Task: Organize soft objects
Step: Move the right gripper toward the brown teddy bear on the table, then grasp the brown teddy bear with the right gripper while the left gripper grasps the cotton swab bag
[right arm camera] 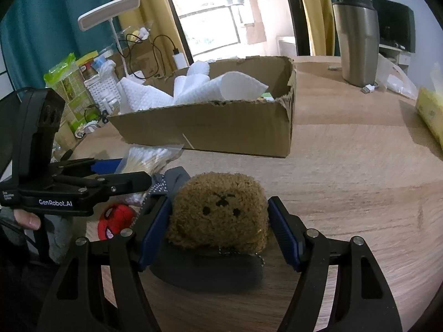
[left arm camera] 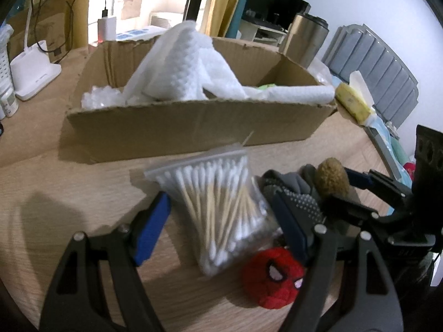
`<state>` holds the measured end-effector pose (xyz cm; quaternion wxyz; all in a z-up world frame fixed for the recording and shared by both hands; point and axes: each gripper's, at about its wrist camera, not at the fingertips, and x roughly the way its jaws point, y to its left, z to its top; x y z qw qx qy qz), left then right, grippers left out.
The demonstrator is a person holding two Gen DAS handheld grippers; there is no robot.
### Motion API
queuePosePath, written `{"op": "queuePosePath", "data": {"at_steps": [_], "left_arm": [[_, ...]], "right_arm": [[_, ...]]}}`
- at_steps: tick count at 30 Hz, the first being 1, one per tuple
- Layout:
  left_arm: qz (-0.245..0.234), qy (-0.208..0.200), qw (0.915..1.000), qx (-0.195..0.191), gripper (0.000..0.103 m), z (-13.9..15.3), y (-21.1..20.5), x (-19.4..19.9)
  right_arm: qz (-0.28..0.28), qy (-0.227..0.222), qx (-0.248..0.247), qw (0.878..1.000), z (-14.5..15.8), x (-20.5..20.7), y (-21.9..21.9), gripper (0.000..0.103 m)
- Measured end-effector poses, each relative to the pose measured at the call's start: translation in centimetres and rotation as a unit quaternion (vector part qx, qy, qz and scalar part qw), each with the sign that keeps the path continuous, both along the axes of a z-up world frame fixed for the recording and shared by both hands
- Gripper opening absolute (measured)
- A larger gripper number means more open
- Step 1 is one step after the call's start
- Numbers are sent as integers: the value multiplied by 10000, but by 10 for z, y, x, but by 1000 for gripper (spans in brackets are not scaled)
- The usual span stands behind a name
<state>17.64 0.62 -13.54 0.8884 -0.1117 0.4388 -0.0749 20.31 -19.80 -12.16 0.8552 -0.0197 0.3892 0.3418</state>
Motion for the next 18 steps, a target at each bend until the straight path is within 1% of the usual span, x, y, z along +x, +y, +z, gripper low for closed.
{"op": "queuePosePath", "data": {"at_steps": [4,11,14,15,17,18], "left_arm": [[-35,-20,10000,20,78,0,-2,1],[-75,-61,9999,-48,78,-1,-2,-1],[-122,-96,9999,-59,76,-1,-2,-2],[-144,-102,9998,-41,70,-1,-3,-3],[-200,-130,9997,15,65,0,-5,-3],[-228,-150,9996,31,60,1,-6,-4]], "right_arm": [[18,-17,34,10000,0,-1,0,74],[81,-116,37,9999,0,-4,-2,66],[62,-140,71,9999,0,-4,-5,64],[57,-147,81,9998,1,-3,-6,64],[43,-176,82,9998,2,-3,-6,63],[34,-186,91,9998,2,-3,-7,63]]}}
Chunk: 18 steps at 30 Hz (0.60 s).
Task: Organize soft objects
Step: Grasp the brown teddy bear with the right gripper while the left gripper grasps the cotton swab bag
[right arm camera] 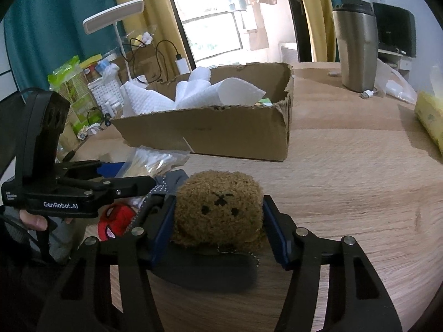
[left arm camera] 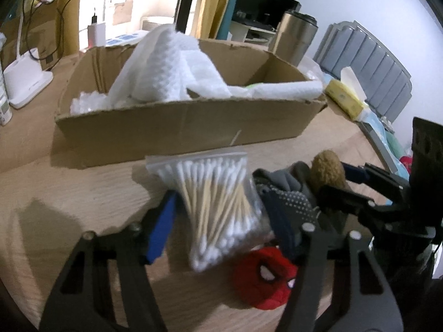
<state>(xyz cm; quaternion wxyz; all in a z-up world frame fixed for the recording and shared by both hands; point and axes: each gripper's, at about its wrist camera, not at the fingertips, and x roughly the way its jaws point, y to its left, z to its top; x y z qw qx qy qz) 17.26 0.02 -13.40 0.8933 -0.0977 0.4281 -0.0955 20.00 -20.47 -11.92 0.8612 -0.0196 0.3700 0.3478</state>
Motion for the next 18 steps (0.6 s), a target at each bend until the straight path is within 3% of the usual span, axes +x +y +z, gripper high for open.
{"op": "queuePosePath", "data": {"at_steps": [9,18], "left_arm": [[-213,-211,9995,106,46,10,-8,-5],[-254,-494,9984,110,44,25,-5,-16]], "right_arm": [[-90,-240,195,9995,15,0,-10,62],[-121,-379,252,9989,22,-1,-15,63]]}}
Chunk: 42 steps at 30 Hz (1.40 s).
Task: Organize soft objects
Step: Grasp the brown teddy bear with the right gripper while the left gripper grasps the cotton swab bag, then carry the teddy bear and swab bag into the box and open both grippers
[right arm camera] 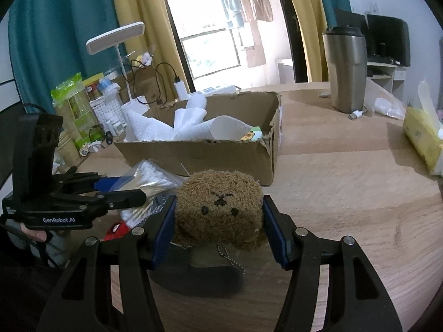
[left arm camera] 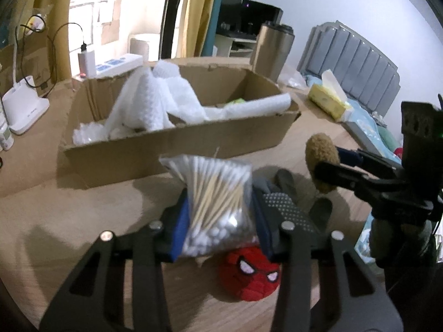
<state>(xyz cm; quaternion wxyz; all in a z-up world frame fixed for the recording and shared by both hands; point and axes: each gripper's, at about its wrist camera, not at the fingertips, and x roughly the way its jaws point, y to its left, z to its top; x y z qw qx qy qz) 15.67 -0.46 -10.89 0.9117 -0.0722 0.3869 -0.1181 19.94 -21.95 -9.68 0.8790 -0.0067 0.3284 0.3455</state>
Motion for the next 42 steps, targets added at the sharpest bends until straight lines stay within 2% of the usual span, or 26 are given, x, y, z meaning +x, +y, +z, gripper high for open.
{"op": "queuePosePath", "data": {"at_steps": [24,42], "left_arm": [[307,-876,9955,-168,44,43,33,-28],[885,-1347,9869,20,44,59,77,-36]], "right_arm": [[-124,-528,-1,9985,35,2,-3,63],[-126,-823,14,9965,54,5,7,63]]}}
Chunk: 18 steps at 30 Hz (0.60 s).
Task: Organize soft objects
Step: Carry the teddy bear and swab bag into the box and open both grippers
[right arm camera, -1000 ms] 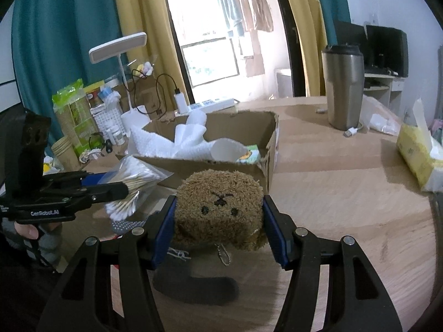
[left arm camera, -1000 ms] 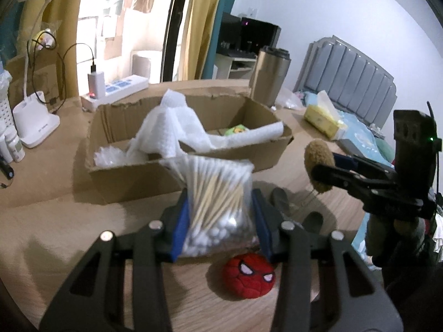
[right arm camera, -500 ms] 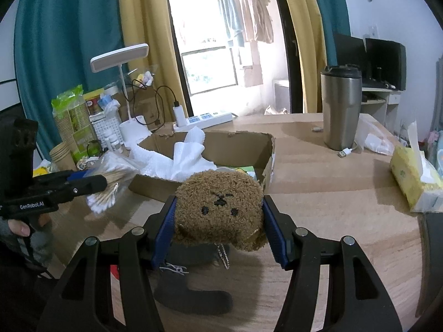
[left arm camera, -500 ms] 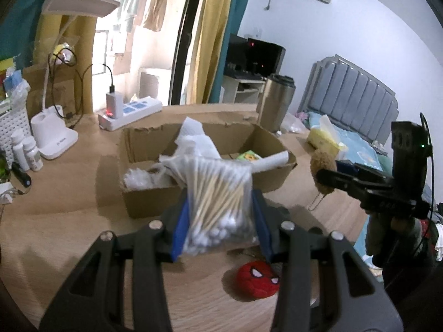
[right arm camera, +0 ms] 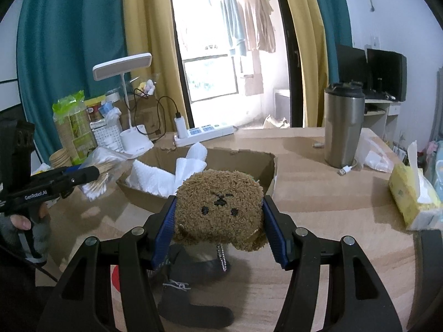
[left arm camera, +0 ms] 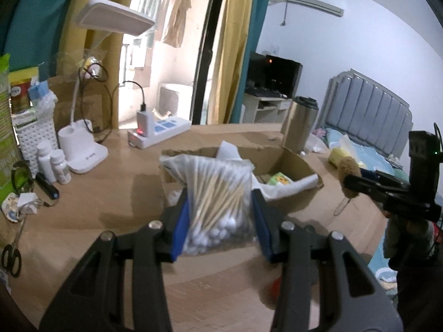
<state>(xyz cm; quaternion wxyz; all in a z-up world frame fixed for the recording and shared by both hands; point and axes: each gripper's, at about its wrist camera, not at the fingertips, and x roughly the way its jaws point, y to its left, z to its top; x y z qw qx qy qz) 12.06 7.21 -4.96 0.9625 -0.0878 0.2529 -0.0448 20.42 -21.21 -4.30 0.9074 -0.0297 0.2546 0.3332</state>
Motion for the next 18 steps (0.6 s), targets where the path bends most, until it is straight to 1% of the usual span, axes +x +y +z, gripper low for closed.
{"op": "queuePosePath", "data": {"at_steps": [10,18], "left_arm": [[135,-165,9997,114,44,6,12,9],[159,-107,9998,94,45,3,18,21]], "right_arm": [[-13,-156,61,9999,9,7,4,63],[-22,-173,164,9997,10,14,8,63]]}}
